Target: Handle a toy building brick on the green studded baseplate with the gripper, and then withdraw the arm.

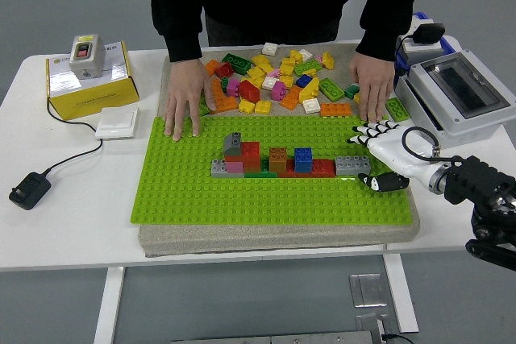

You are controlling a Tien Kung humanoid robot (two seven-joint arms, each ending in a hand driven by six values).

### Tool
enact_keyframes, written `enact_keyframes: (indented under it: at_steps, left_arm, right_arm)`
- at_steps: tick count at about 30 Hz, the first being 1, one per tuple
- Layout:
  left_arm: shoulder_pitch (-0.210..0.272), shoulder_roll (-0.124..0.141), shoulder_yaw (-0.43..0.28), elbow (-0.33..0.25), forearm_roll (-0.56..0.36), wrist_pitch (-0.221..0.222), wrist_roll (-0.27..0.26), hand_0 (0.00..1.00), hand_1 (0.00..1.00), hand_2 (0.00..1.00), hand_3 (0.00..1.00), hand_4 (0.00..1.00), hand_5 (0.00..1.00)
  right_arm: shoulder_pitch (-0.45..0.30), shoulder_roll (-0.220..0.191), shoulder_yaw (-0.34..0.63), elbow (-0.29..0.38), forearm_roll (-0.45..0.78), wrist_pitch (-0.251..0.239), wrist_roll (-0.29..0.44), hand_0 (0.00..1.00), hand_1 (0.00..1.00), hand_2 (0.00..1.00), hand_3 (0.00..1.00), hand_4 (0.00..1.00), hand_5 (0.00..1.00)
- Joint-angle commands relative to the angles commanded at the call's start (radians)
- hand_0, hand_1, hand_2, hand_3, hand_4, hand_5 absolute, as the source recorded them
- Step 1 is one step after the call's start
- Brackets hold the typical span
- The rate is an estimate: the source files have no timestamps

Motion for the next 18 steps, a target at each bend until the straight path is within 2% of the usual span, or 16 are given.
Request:
enact_keyframes:
  at_steps: [6,13,14,18]
  left_arm:
    - [0.0,0.002,-0.001,0.0,0.002,0.0,0.0,0.727,0.666,0.604,0.644,0.261,0.667]
    - [0.002,0.002,-0.004,0.0,0.001,0.002,0.002,0.727,0.666,0.602,0.643,0.255,0.664]
    - [0.003,0.002,-0.004,0.0,0.001,0.002,0.002,0.727,0.665,0.602,0.642,0.254,0.662]
    - [0.001,0.002,-0.006,0.0,0.001,0.003,0.001,0.727,0.665,0.602,0.642,0.254,0.662]
  right_arm:
    - [-0.012,-0.034,0.033,0.049,0.052,0.002,0.005,0.975,0.998,0.998,0.906,0.68,0.453]
    - [-0.064,-0.08,0.094,0.143,0.168,-0.006,0.016,0.977,0.998,0.998,0.897,0.68,0.461]
    - [-0.07,-0.082,0.101,0.152,0.173,-0.006,0.014,0.98,0.997,0.998,0.885,0.427,0.428]
    - [-0.086,-0.087,0.122,0.184,0.155,-0.005,-0.007,0.98,0.997,0.998,0.885,0.427,0.428]
